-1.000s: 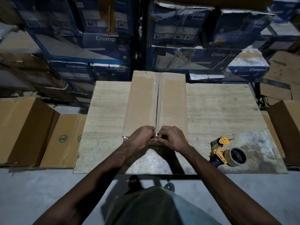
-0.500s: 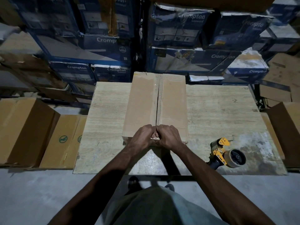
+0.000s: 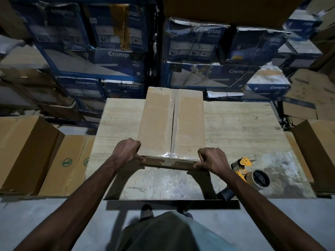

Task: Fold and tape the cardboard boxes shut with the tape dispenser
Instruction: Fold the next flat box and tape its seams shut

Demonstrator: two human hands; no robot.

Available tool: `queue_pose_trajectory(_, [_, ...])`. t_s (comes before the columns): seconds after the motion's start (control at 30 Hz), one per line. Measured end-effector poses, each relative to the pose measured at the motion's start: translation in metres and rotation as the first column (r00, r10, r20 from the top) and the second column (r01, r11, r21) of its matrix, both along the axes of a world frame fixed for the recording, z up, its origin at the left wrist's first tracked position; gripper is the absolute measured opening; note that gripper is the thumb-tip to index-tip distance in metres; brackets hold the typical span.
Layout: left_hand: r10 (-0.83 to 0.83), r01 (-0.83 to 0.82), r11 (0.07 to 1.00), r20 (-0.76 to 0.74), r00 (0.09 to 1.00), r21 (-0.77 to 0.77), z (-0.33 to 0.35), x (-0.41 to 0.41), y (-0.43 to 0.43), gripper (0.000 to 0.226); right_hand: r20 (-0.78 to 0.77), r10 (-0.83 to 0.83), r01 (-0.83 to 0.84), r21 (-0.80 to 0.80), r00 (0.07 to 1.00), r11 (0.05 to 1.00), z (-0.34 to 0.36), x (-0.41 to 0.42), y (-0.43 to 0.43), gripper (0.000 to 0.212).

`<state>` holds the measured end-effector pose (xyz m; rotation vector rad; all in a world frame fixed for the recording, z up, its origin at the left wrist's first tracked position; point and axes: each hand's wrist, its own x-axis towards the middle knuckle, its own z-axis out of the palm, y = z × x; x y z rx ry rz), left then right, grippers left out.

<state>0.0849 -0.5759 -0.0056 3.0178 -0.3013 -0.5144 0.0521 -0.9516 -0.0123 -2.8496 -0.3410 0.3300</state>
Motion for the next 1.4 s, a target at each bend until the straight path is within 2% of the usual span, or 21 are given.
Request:
queue_pose_trajectory(0.17, [0.050, -0.060, 0.991, -0.089, 0.995, -0.116, -0.010, 0.008, 0.009, 0.060, -0.091, 0.082, -0.072, 0.115, 0.992, 0.991, -0.010, 0.006, -0.007, 0.054])
queue_pose_trajectory(0.27, [0.067, -0.081, 0.984, -0.093, 0.993, -0.160, -0.015, 0.008, 0.015, 0.062, -0.084, 0.126, -0.116, 0.111, 0.988, 0.987, -0.014, 0.010, -0.010, 0.055])
queue_pose_trajectory(0.4, [0.025, -0.055, 0.972, -0.130, 0.991, -0.228, -0.017, 0.013, 0.022, 0.065, -0.108, 0.190, -0.188, 0.029, 0.976, 0.982, -0.008, 0.015, -0.009, 0.055])
queue_pose_trajectory(0.47, [0.076, -0.123, 0.944, -0.163, 0.984, -0.306, -0.017, 0.012, 0.024, 0.068, -0.134, 0.191, -0.183, 0.065, 0.972, 0.981, -0.003, 0.014, -0.011, 0.053])
queue_pose_trajectory(0.53, [0.234, -0.306, 0.835, -0.208, 0.950, -0.456, -0.011, 0.003, 0.023, 0.069, -0.117, 0.077, -0.049, 0.220, 0.990, 0.974, -0.001, 0.004, -0.011, 0.051])
queue_pose_trajectory(0.6, [0.384, -0.457, 0.612, -0.262, 0.885, -0.646, -0.010, -0.005, 0.018, 0.063, -0.059, -0.191, 0.198, 0.417, 0.980, 0.887, -0.005, -0.012, -0.005, 0.050])
queue_pose_trajectory(0.63, [0.448, -0.510, 0.511, -0.292, 0.845, -0.691, -0.008, -0.007, 0.014, 0.058, -0.048, -0.346, 0.325, 0.480, 0.937, 0.815, -0.008, -0.019, 0.000, 0.055])
queue_pose_trajectory(0.7, [0.505, -0.606, 0.431, -0.377, 0.776, -0.669, -0.010, -0.005, 0.005, 0.060, -0.126, -0.544, 0.524, 0.512, 0.830, 0.681, -0.013, -0.027, 0.015, 0.071])
queue_pose_trajectory(0.73, [0.502, -0.650, 0.449, -0.429, 0.751, -0.613, -0.013, -0.004, -0.001, 0.063, -0.209, -0.561, 0.580, 0.501, 0.801, 0.642, -0.014, -0.028, 0.024, 0.074])
queue_pose_trajectory(0.77, [0.505, -0.677, 0.491, -0.453, 0.734, -0.549, -0.016, -0.003, -0.006, 0.064, -0.277, -0.545, 0.606, 0.478, 0.791, 0.636, -0.013, -0.028, 0.032, 0.072])
queue_pose_trajectory(0.83, [0.552, -0.714, 0.537, -0.453, 0.700, -0.449, -0.024, -0.006, -0.018, 0.066, -0.303, -0.511, 0.593, 0.444, 0.805, 0.672, -0.014, -0.027, 0.039, 0.062])
queue_pose_trajectory(0.93, [0.594, -0.769, 0.511, -0.490, 0.638, -0.384, -0.022, -0.023, -0.032, 0.067, -0.305, -0.468, 0.558, 0.428, 0.830, 0.711, -0.010, -0.018, 0.021, 0.062])
queue_pose_trajectory(0.97, [0.576, -0.789, 0.472, -0.540, 0.613, -0.392, -0.023, -0.034, -0.039, 0.065, -0.308, -0.453, 0.546, 0.411, 0.837, 0.730, -0.009, -0.010, 0.009, 0.064])
queue_pose_trajectory(1.0, [0.535, -0.826, 0.391, -0.630, 0.563, -0.406, -0.023, -0.046, -0.047, 0.061, -0.286, -0.448, 0.530, 0.384, 0.847, 0.756, -0.008, 0.000, -0.003, 0.066])
queue_pose_trajectory(1.07, [0.336, -0.917, 0.164, -0.853, 0.399, -0.364, -0.024, -0.075, -0.076, 0.051, -0.188, -0.454, 0.492, 0.341, 0.871, 0.801, -0.010, 0.021, -0.024, 0.065])
queue_pose_trajectory(1.1, [0.227, -0.943, 0.102, -0.915, 0.332, -0.317, -0.026, -0.086, -0.094, 0.050, -0.157, -0.459, 0.485, 0.336, 0.874, 0.808, -0.011, 0.029, -0.028, 0.065])
queue_pose_trajectory(1.13, [0.140, -0.959, 0.078, -0.949, 0.282, -0.273, -0.030, -0.095, -0.113, 0.050, -0.137, -0.456, 0.474, 0.341, 0.879, 0.812, -0.013, 0.034, -0.027, 0.068])
queue_pose_trajectory(1.2, [0.017, -0.970, 0.073, -0.972, 0.235, -0.234, -0.033, -0.104, -0.155, 0.049, -0.114, -0.437, 0.448, 0.359, 0.892, 0.819, -0.018, 0.036, -0.012, 0.077])
queue_pose_trajectory(1.3, [-0.095, -0.980, 0.063, -0.978, 0.184, -0.190, -0.022, -0.105, -0.210, 0.052, -0.053, -0.503, 0.479, 0.406, 0.862, 0.778, -0.020, 0.014, 0.017, 0.069])
queue_pose_trajectory(1.37, [-0.072, -0.971, 0.133, -0.979, 0.190, -0.198, -0.010, -0.102, -0.230, 0.059, -0.026, -0.566, 0.525, 0.414, 0.824, 0.744, -0.019, -0.006, 0.025, 0.068])
queue_pose_trajectory(1.4, [-0.060, -0.952, 0.204, -0.974, 0.219, -0.226, -0.004, -0.100, -0.232, 0.061, -0.051, -0.580, 0.545, 0.416, 0.813, 0.728, -0.018, -0.014, 0.025, 0.069])
